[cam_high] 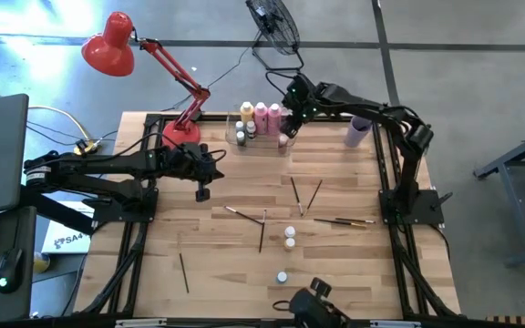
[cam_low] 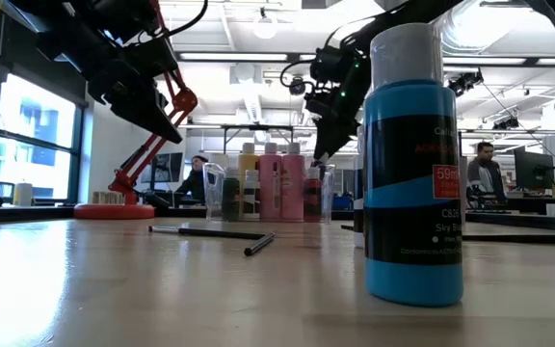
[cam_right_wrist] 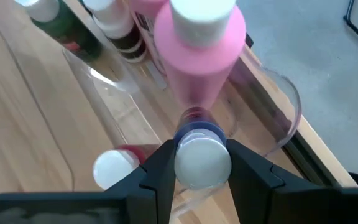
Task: Pick & Place Paint Supplies
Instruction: Put the small blue paint bottle into the transparent bin
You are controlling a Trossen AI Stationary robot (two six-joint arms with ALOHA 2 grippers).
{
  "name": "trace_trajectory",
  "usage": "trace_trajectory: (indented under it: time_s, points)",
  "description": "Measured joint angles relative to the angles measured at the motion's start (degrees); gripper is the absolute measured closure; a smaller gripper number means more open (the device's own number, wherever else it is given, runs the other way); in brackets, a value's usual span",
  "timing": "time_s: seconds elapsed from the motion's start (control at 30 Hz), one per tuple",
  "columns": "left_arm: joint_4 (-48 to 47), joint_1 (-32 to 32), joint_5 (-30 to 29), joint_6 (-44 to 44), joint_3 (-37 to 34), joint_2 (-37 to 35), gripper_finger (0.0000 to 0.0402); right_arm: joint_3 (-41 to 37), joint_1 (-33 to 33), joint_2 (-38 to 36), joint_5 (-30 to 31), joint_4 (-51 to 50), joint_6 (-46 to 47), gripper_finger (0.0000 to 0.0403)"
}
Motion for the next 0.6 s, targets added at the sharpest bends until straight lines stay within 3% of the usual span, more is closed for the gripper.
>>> trace_trajectory:
  time_s: [0.6]
  points:
    - [0.0, 0.0, 0.0, 0.1, 0.0, 0.0, 0.0402, 0.0, -0.3, 3.7, 0.0, 0.6, -1.1, 0.0287]
